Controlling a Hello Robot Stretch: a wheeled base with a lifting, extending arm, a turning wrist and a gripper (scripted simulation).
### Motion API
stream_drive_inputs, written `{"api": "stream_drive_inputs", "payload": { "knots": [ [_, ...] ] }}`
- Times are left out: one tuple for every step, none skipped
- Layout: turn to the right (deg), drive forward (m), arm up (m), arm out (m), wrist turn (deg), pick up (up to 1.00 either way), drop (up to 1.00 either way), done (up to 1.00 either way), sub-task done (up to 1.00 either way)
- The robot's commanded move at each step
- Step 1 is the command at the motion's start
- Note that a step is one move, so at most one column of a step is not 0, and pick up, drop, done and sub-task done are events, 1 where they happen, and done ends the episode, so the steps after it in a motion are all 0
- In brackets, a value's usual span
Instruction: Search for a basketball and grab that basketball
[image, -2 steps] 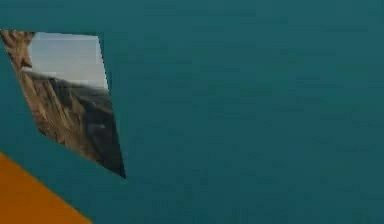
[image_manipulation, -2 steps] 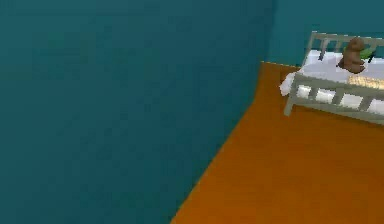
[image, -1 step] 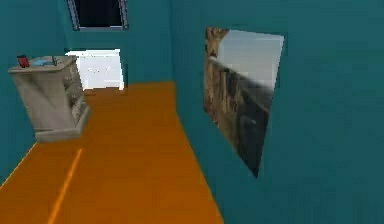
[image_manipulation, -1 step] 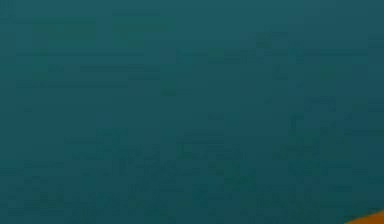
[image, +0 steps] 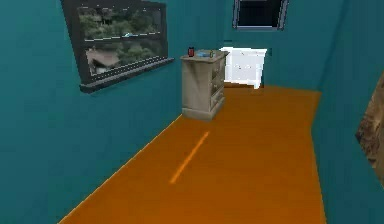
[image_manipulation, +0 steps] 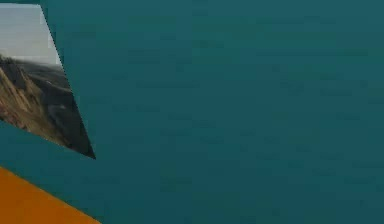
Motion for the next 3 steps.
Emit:
{"api": "stream_drive_inputs", "payload": {
  "knots": [
    [0.0, 0.1, 0.0, 0.0, 0.0, 0.0, 0.0, 0.0, 0.0],
    [-45.0, 0.0, 0.0, 0.0, 0.0, 0.0, 0.0, 0.0, 0.0],
    [-45.0, 0.0, 0.0, 0.0, 0.0, 0.0, 0.0, 0.0, 0.0]
  ]
}}
